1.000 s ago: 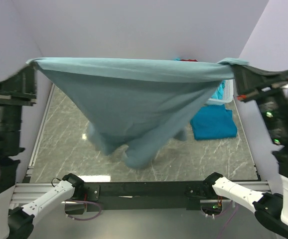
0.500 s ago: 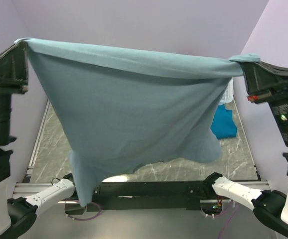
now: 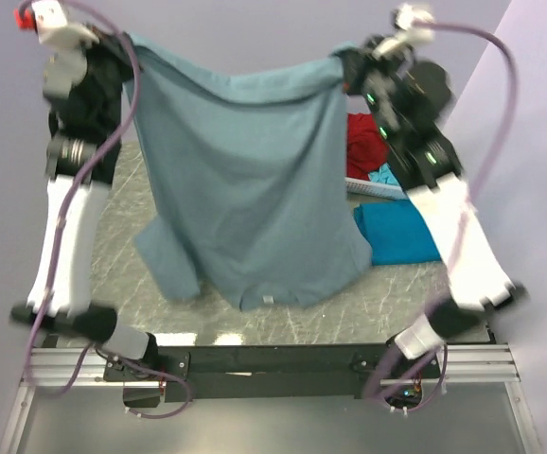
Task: Fold and stack the t-shirts
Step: Flatten the tshirt out
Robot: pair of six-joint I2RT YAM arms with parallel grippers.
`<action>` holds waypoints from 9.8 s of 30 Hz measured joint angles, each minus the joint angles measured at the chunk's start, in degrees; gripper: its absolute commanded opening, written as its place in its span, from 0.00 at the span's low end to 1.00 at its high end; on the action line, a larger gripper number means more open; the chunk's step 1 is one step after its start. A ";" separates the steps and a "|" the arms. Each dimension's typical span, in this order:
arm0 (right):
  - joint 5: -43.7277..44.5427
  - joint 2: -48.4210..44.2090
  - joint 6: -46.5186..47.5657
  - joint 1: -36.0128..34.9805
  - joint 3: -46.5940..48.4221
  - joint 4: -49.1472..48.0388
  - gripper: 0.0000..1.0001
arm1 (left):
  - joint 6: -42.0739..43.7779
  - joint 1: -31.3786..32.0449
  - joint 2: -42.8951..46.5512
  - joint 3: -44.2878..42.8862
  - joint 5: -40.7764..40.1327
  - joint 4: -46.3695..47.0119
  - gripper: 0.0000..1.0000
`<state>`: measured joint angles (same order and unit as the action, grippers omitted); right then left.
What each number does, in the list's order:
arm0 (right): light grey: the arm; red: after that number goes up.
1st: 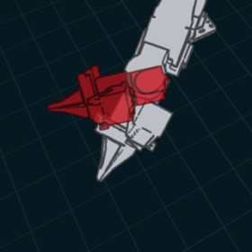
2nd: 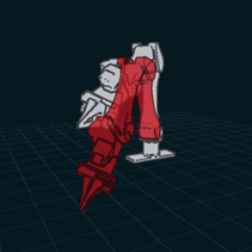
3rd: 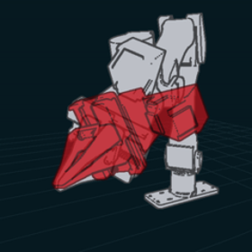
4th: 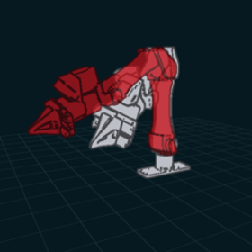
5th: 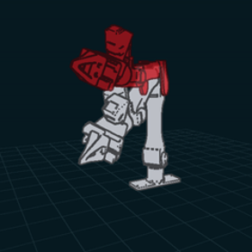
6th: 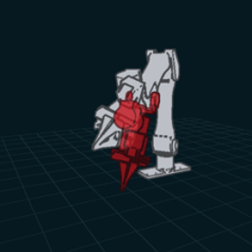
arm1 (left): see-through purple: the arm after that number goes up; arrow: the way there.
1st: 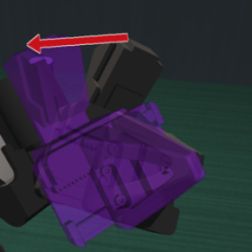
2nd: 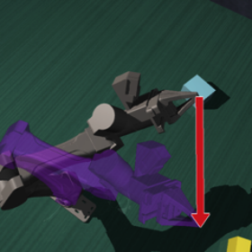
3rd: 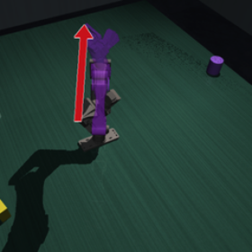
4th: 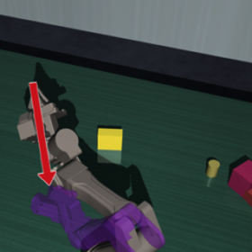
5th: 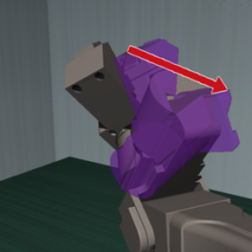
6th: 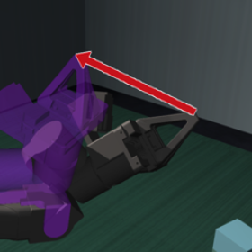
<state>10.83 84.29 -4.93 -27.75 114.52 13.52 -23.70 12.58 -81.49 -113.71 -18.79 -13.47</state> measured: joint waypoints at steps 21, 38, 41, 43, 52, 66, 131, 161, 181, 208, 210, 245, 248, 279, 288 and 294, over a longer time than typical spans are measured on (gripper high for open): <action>-21.97 -8.81 -4.94 3.80 -17.31 -11.72 0.00 | -13.16 -26.03 18.56 24.87 23.17 13.25 0.08; -29.42 -18.49 -26.80 1.53 -86.73 -19.91 0.00 | -39.63 -26.12 68.35 101.20 17.53 -6.82 0.04; -27.76 -18.93 -29.27 1.46 -88.43 -19.47 0.00 | -41.42 -25.83 69.20 101.39 17.70 -9.09 0.01; -26.82 -19.91 -30.60 1.46 -89.37 -18.82 0.00 | -42.82 -25.16 68.78 101.98 18.21 -10.21 0.01; -20.06 -29.57 -35.89 0.98 -92.15 -9.57 0.10 | -46.93 -23.10 63.06 101.68 18.47 -17.14 0.29; -8.44 -32.87 -36.87 0.87 -89.31 3.26 0.88 | -44.46 -22.40 60.78 89.48 19.56 -22.45 0.99; -9.79 12.00 -22.73 -7.56 -52.83 6.73 0.89 | -35.74 15.08 22.01 75.95 -2.43 -7.32 0.99; -8.55 52.74 -11.21 -3.10 1.90 20.63 0.90 | -37.59 -17.25 9.14 83.06 8.81 7.23 0.97; -12.37 9.42 -15.61 -16.17 -46.53 12.11 0.90 | -35.67 -13.88 8.57 78.55 12.66 11.63 0.99; -14.69 7.15 -23.98 -13.70 -65.02 3.54 0.90 | -30.16 -13.88 -35.87 36.92 19.71 19.85 0.99; -14.86 7.15 -23.96 -13.44 -65.00 3.52 0.90 | -30.01 -13.88 -41.88 27.39 18.88 18.78 0.99; -8.63 23.98 -18.16 -5.60 -35.36 8.44 0.90 | -22.62 -15.17 -15.19 58.34 15.08 8.35 0.99; -8.63 27.28 -17.94 -5.29 -35.08 8.85 0.90 | -23.08 -15.17 -15.21 60.74 15.02 7.89 0.99; -8.57 -2.32 -22.14 -9.09 -57.90 6.97 0.89 | -38.18 -15.17 23.56 72.54 5.51 -6.45 0.99; -10.12 -0.31 -21.40 -3.82 -58.71 5.97 0.89 | -34.58 -15.37 -9.14 60.74 8.87 4.90 0.99; -10.40 -0.55 -21.14 -1.49 -60.54 5.92 0.89 | -32.28 -15.93 -22.80 50.69 10.29 11.93 0.99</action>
<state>0.43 83.74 -26.06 -29.23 53.98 19.44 -55.99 -3.36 -104.29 -63.02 -8.49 -1.54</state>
